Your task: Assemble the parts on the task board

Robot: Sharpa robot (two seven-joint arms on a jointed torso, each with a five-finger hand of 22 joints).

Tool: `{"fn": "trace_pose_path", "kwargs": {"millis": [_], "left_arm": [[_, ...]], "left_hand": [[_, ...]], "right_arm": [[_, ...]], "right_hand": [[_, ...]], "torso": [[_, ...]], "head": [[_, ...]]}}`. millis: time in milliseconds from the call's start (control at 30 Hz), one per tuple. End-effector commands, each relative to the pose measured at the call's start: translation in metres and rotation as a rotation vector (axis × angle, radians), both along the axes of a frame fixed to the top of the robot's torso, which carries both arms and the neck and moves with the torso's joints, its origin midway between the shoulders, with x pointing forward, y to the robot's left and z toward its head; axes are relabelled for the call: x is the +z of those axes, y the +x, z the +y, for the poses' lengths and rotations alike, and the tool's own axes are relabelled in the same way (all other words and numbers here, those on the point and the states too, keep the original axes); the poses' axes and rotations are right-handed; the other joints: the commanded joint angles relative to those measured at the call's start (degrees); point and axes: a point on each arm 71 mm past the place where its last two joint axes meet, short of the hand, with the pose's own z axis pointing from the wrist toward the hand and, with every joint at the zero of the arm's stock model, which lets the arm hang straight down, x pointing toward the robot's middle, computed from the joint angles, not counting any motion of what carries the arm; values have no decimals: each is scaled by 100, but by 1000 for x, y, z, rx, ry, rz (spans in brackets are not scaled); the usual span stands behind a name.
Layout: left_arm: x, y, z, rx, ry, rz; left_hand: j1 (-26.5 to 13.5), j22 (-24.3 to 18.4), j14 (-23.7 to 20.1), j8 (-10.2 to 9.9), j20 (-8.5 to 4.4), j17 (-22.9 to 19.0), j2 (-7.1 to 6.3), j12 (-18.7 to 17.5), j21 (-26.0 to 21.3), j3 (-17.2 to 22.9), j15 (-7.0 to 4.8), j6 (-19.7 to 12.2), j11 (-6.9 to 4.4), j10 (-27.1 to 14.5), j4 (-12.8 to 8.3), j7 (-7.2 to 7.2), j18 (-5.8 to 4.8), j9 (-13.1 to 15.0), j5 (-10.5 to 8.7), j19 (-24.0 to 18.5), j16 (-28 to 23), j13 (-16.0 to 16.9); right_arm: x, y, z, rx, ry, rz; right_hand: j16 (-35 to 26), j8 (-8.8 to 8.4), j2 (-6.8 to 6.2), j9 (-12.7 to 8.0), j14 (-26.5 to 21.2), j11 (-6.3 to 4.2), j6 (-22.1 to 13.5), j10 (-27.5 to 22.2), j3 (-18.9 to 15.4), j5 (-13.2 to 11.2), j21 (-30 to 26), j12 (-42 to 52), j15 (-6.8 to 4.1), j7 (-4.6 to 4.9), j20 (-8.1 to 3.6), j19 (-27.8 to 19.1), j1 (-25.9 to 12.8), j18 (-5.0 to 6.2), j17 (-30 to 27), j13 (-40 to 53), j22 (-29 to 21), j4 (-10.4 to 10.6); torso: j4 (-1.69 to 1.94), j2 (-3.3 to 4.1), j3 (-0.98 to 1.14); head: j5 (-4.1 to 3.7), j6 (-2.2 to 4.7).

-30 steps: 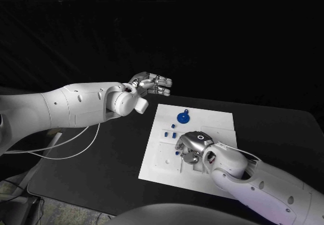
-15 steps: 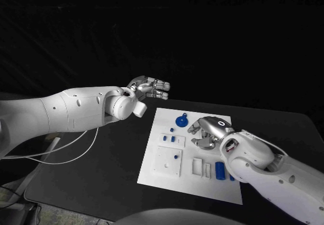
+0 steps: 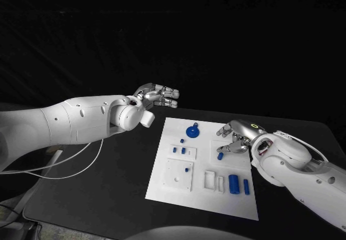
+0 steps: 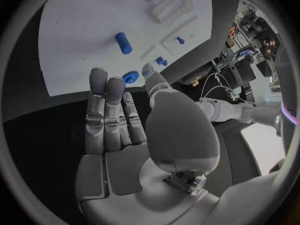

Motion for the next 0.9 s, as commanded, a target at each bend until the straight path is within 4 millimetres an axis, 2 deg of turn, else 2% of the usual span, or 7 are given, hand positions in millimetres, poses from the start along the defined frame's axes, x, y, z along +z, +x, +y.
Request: {"fn": "trace_pose_path", "kwargs": {"millis": [33,300,533,600,700,833,900], "left_arm": [[2,0,-2,-12,-2,-24],[2,0,-2,-11,1,-21],[2,1,-1,-11,2,-20],[2,1,-1,-11,4,-19],[2,1,0,-10,6,-19],[1,1,0,-8,7,-19],[1,1,0,-8,8,-19]], "left_hand": [[36,-6,4,8,1,2,-27,10,-21,-24,16,-8,3,-14,-25,2,12,7,-12,18,-27,-5],[36,-6,4,8,1,2,-27,10,-21,-24,16,-8,3,-14,-25,2,12,7,-12,18,-27,-5],[36,-25,9,8,-2,3,-18,9,-11,-22,15,0,3,-15,-40,1,12,7,-14,21,-30,-6],[36,-25,9,8,-2,3,-18,9,-11,-22,15,0,3,-15,-40,1,12,7,-14,21,-30,-6],[36,-26,8,8,-2,3,-18,9,-11,-22,15,0,3,-16,-41,1,12,7,-14,20,-30,-6],[33,-31,1,8,0,1,-20,8,-9,-25,18,1,6,-25,-42,0,11,8,-11,18,-35,-6],[33,-31,1,8,0,1,-20,8,-9,-25,18,1,6,-25,-42,0,11,8,-11,18,-35,-6]], "right_arm": [[-11,0,1,17,-74,83],[-23,0,-2,12,-139,148],[-28,-3,2,23,-144,153],[-29,-5,3,27,-145,147],[-30,-5,4,28,-145,142],[-31,-6,5,31,-141,137],[-31,-7,7,34,-138,134]], "right_hand": [[19,-10,23,-8,28,-10,-32,22,-47,9,-10,11,24,19,41,217,38,169,-18,-6,-23,50],[17,-10,121,-7,34,-47,16,161,-31,4,22,17,-3,146,18,217,-35,149,-51,-7,-92,-45],[19,3,398,4,94,-174,375,622,138,-114,105,8,-88,179,-53,232,-186,71,-75,-5,-160,-490],[17,-6,525,4,160,-235,522,883,469,-301,182,-31,-120,237,-93,240,-283,27,-84,-8,-172,-745],[12,-4,559,6,200,-288,649,1098,1063,-353,278,-39,-171,273,-140,238,-484,-4,-82,-7,-180,-1011],[16,2,553,20,233,-339,930,1301,1801,-406,395,-41,-227,281,-201,234,-745,-61,-56,-6,-182,-1239],[16,2,591,19,239,-353,969,1326,1949,-401,457,-39,-233,272,-218,236,-779,-83,-46,-4,-169,-1262]], "torso": [[17,3,-4],[20,2,-14],[11,-1,-9],[12,-1,-6],[13,1,-8],[8,1,-10],[8,1,-10]], "head": [[-29,18],[-34,-6],[-28,-16],[-29,-21],[-35,-21],[-37,-25],[-37,-25]]}}
